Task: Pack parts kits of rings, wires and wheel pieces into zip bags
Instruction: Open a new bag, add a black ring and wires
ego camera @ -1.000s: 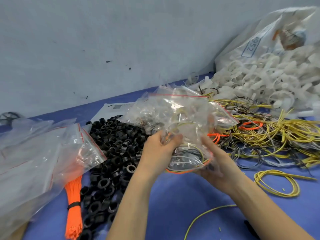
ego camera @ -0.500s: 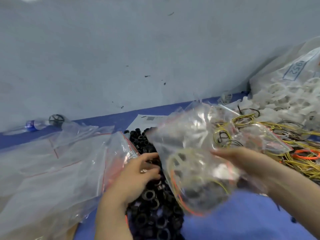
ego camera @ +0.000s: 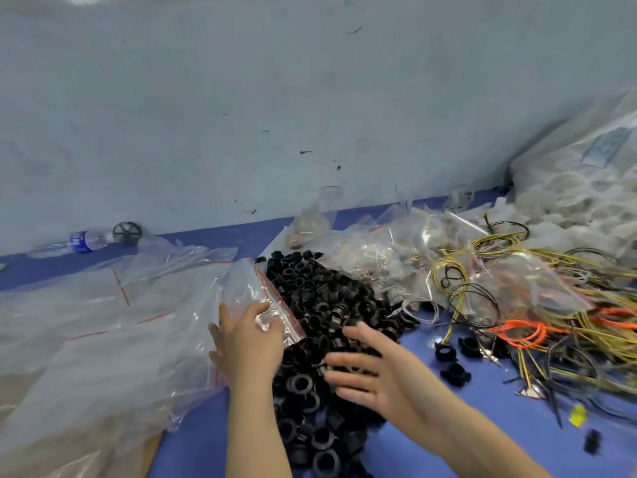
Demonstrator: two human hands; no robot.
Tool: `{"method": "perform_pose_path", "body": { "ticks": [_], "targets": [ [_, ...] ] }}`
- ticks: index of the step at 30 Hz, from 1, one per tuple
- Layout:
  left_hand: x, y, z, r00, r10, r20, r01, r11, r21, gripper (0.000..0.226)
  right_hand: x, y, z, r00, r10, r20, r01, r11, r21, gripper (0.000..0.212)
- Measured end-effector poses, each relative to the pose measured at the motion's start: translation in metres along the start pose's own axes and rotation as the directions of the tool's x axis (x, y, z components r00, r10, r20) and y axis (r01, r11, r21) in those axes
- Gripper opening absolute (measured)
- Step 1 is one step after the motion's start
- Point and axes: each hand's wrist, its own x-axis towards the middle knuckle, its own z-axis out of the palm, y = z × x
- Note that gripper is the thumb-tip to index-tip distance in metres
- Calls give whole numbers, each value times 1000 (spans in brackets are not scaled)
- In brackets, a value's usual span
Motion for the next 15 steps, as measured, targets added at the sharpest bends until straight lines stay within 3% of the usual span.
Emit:
{"method": "perform_pose_path", "body": {
  "ticks": [2, 5, 11, 15],
  "targets": [
    [1, -4, 2, 999, 18, -33, -20, 998, -56, 26, -9, 15, -23, 1000, 4, -15, -4, 999, 50, 65],
    [-1, -8, -2, 994, -63, -84, 52, 991, -127, 27, -14, 26, -40, 998, -51, -48, 55, 995, 83, 57],
    [-6, -9, -6, 990, -93, -105, 79, 988, -133, 29, -16, 29, -40, 987, -159, 1, 159, 987, -30, 43],
    [-10, 4, -5, 951, -32, -307, -35, 977, -208, 22, -13, 32, -42, 984, -176, 22, 177, 984, -24, 41]
  ]
}}
